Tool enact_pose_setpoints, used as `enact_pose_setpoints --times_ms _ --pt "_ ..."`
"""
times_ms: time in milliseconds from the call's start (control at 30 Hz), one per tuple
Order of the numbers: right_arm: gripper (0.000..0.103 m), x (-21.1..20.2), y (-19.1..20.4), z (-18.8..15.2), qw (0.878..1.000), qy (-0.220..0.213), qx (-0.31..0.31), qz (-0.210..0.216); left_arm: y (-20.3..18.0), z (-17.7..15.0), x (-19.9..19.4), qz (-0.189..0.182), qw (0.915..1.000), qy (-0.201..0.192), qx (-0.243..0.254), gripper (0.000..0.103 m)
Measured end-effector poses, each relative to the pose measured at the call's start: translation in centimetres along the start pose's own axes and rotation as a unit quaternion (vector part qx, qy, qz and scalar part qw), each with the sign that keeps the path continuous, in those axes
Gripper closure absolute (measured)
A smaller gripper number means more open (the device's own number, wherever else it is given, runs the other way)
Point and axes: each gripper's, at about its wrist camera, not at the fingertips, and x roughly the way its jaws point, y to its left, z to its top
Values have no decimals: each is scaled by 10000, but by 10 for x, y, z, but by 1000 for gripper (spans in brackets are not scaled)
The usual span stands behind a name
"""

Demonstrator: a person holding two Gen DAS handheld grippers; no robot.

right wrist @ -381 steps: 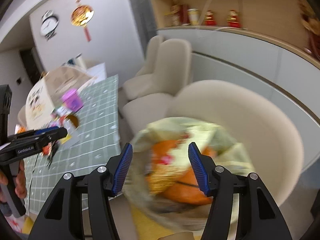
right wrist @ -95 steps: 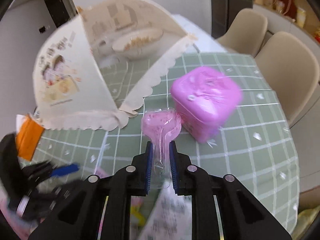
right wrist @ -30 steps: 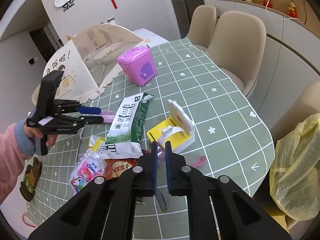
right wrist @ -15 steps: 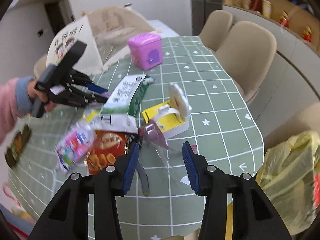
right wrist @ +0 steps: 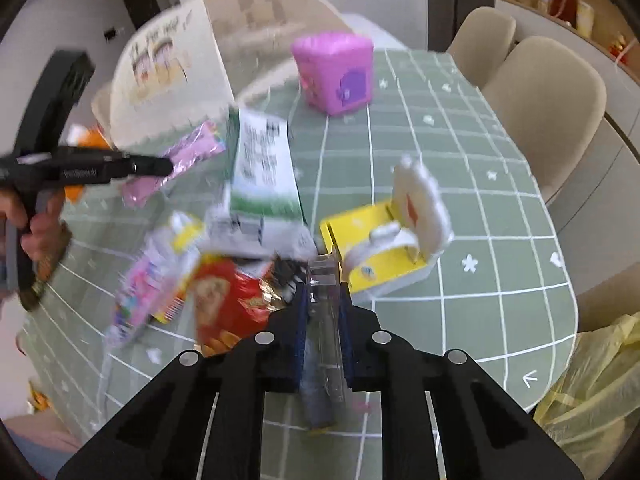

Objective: Collect trash
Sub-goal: 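Carry both items to the yellow trash bag and release them inside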

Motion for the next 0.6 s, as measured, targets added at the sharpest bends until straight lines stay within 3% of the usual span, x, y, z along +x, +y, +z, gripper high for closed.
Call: enact_pose_setpoints --times_ms 133,333,467,600 --pt "88 -45 -5 9 9988 -391 142 256 -19 11 -41 253 9984 -476 -188 99" --pt "88 -112 -16 21 9944 -1025 71 258 -74 29 -89 138 9931 -1161 -80 99" --pt "88 -153 -33 14 9905 -1369 -88 -29 -134 36 -101 -209 9883 -1506 95 99" --pt "88 -190 -65 -4 9871 -1568 -26 -314 -194 38 -93 -551 9862 -1552 181 98"
